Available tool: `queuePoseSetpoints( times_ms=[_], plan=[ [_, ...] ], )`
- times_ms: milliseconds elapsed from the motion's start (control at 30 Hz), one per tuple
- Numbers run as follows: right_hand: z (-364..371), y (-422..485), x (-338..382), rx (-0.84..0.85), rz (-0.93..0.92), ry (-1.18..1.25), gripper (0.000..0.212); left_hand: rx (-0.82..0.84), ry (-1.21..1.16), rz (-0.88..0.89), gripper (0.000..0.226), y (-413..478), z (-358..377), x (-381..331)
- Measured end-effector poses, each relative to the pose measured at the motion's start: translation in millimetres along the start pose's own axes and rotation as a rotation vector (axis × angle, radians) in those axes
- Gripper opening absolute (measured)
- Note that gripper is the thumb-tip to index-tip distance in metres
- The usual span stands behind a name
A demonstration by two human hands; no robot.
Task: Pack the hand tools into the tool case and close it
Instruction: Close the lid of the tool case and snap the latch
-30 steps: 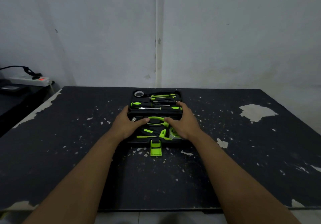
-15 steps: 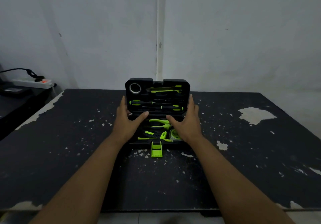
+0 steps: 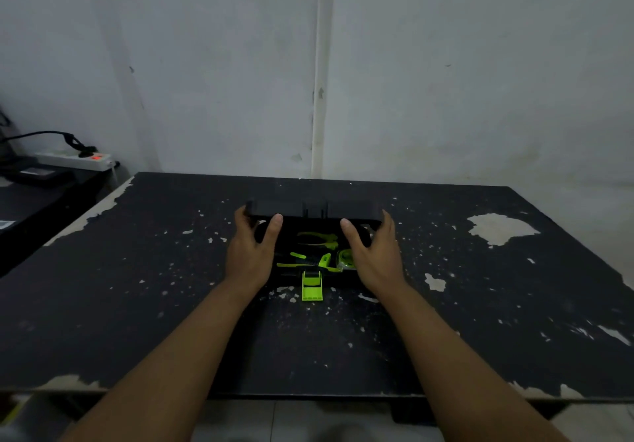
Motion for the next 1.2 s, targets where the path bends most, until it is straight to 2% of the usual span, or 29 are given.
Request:
queuePoseSetpoints(
  times_ms=[67, 200, 300, 433, 667, 767, 867, 1200],
  plan=[
    [-1, -11, -7, 0.031, 0.015, 0.068, 0.097, 0.006, -0.064, -0.018, 0.069, -6, 0, 4],
    [-5, -25, -12, 0.08, 0.066, 0.134, 0.108, 0.048, -0.128, -0.059, 0.072, -14, -1, 12],
    [-12, -28, -9, 0.12, 0.103, 0.158, 0.105, 0.064, -0.177, -0.083, 0.077, -15, -6, 18],
    [-18, -33, -7, 0.18, 0.091, 0.18, 0.098, 0.11, -0.119, -0.082, 0.085, -18, -15, 21],
    [-18, -33, -13, 0.217, -0.023, 0.027, 0.089, 0.171, -0.084, -0.037, 0.092, -20, -16, 28],
    [-18, -33, -13, 0.221, -0.016, -0.017, 0.086, 0.183, -0.082, -0.012, 0.104, -19, -18, 31],
    [-18, -35, -8, 0.252, 0.003, -0.046, 0.077, 0.277, -0.046, 0.086, 0.118, -20, -20, 32],
    [-19, -41, 4, 0.207, -0.005, -0.096, 0.052, 0.226, 0.115, 0.188, 0.1, -17, -19, 36]
  ],
)
Point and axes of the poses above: each hand's wrist, its own y-axis towards the middle knuckle, its own z-axis out of the palm, x = y × z, the point moved 2 cm from there along y, towards the middle knuckle, and after that the axes turned 10 degrees about y, right-handed, at the moved point
